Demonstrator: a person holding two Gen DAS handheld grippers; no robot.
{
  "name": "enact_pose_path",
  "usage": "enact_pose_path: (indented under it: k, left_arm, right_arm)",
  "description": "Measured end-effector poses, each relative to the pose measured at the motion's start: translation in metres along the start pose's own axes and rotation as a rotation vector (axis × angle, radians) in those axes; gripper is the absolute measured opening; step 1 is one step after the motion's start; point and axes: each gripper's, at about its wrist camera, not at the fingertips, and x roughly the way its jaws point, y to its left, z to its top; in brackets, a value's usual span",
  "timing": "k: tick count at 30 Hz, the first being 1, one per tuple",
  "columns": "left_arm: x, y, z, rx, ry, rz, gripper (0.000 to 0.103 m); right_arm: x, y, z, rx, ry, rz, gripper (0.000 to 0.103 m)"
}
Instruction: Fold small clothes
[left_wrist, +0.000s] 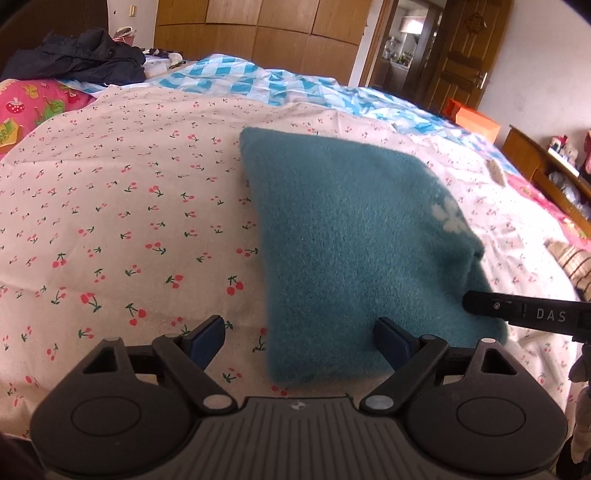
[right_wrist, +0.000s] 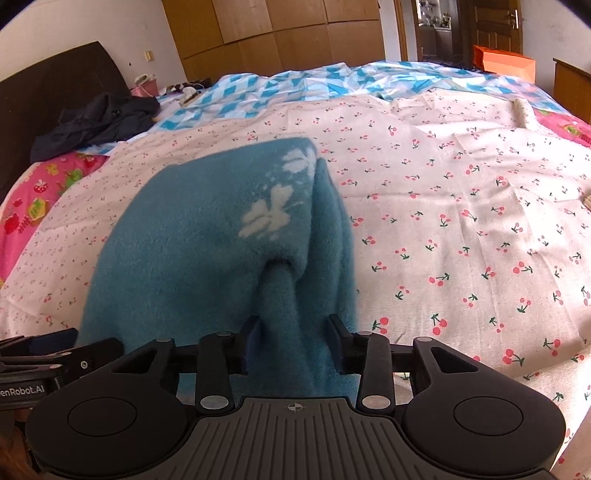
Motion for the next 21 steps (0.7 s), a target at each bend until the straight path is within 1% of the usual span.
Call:
enact_pose_path:
  k: [3,5,6,7,8,10,11,12,15,18,20,21]
  left_arm:
    - [-0.001,0.001,0.0,-0.006,-0.001,0.001,0.093]
    - [0.001,0.0,0.0,-0.003,0.002,0.001,0.093]
    - [0.001,-0.001,0.0,-0.001,0.002,0.0,0.093]
    - [0.002,-0.001,0.0,0.001,0.003,-0.002,0.093]
    - [0.002,-0.002,0.0,0.004,0.005,-0.002,0.093]
    - [0.001,-0.002,-0.001,0.009,0.001,0.003,0.093]
    - [0.002,-0.002,0.0,0.01,0.004,0.004,0.093]
    - [0.003,-0.002,0.0,0.009,0.008,0.003,0.093]
    - [0.005,-0.005,0.0,0.023,0.01,0.003,0.093]
    - [0.001,-0.011,-0.002,0.068,-0.022,0.029,0.093]
    - [-0.003,-0.013,-0.002,0.082,-0.041,0.034,0.093]
    - [-0.005,-0.014,-0.003,0.09,-0.051,0.036,0.093]
  right_arm:
    - [-0.007,0.0,0.005,0.004,-0.02,0.024,0.035]
    - [0.002,0.002,0.008,-0.027,0.023,0.004,0.035]
    - [0.008,0.002,0.008,-0.027,0.049,-0.004,0.035]
    - [0.01,0.001,0.007,-0.006,0.059,0.007,0.036]
    - [0.008,0.0,0.005,-0.001,0.056,0.023,0.031]
    - [-0.001,-0.002,0.002,-0.015,0.052,0.05,0.018]
    - [-0.004,-0.005,0.0,-0.02,0.058,0.05,0.014]
    - [-0.004,-0.009,-0.001,-0.017,0.066,0.047,0.013]
    - [-0.002,-0.014,0.0,0.015,0.078,0.06,0.013]
    - [-0.009,-0.011,0.009,0.016,0.053,0.074,0.015]
    - [-0.016,-0.014,0.02,0.052,0.015,0.078,0.021]
    - [-0.017,-0.016,0.026,0.066,-0.002,0.08,0.022]
